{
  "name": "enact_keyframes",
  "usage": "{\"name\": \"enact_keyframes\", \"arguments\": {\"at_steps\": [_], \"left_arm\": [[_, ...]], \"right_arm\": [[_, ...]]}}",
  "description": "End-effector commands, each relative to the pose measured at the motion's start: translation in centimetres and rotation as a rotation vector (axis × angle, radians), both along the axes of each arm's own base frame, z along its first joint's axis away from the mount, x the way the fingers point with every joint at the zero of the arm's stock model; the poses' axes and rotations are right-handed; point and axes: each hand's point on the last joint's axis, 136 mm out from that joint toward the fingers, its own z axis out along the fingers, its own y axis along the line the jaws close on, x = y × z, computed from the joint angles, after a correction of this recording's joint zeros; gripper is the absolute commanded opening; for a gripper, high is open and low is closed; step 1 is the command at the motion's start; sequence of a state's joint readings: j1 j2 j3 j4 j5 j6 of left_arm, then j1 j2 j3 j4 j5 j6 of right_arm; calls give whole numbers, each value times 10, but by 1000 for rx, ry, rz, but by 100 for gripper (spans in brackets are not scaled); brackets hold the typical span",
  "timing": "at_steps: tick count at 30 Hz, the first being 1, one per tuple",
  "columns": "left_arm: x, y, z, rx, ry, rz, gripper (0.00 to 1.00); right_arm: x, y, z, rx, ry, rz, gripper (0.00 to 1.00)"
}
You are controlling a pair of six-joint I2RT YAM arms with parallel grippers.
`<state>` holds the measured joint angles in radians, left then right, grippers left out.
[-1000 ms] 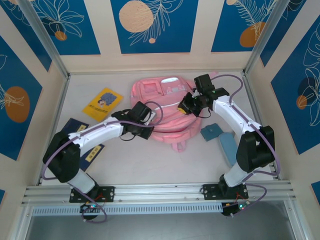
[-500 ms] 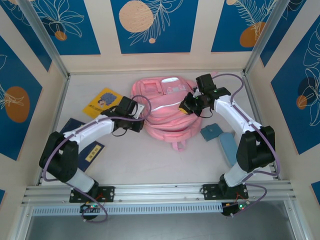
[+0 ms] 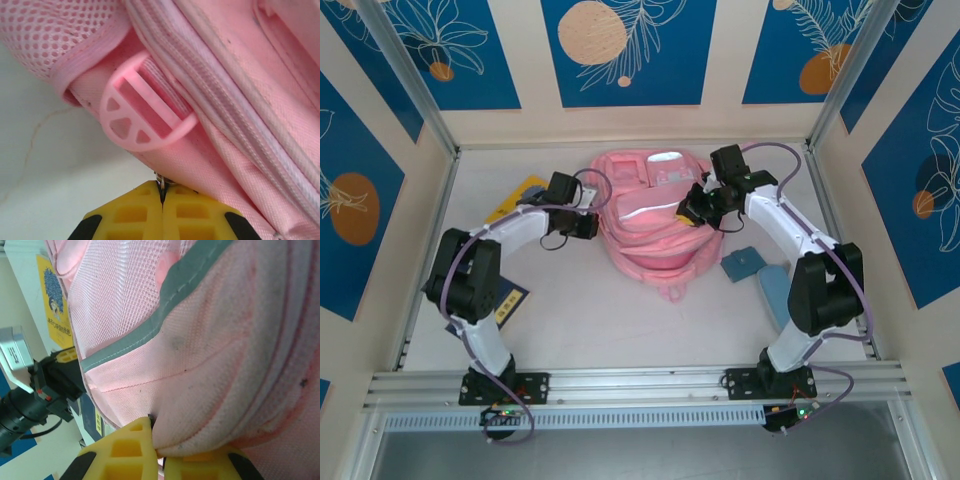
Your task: Pack books, pencil case, and school supplies into a backpack
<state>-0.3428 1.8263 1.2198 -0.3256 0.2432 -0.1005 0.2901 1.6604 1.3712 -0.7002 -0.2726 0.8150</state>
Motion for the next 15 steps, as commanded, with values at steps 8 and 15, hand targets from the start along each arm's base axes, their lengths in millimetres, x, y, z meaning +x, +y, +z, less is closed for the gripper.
{"name": "enact_keyframes", "arguments": {"at_steps": [8, 15], "left_arm": [[41, 37, 39, 18, -80, 177, 51], [0, 112, 49, 233, -23, 523, 79]], "right_arm": [[23, 27, -9, 114, 17, 27, 6], [57, 44, -30, 95, 9, 13, 24]]}}
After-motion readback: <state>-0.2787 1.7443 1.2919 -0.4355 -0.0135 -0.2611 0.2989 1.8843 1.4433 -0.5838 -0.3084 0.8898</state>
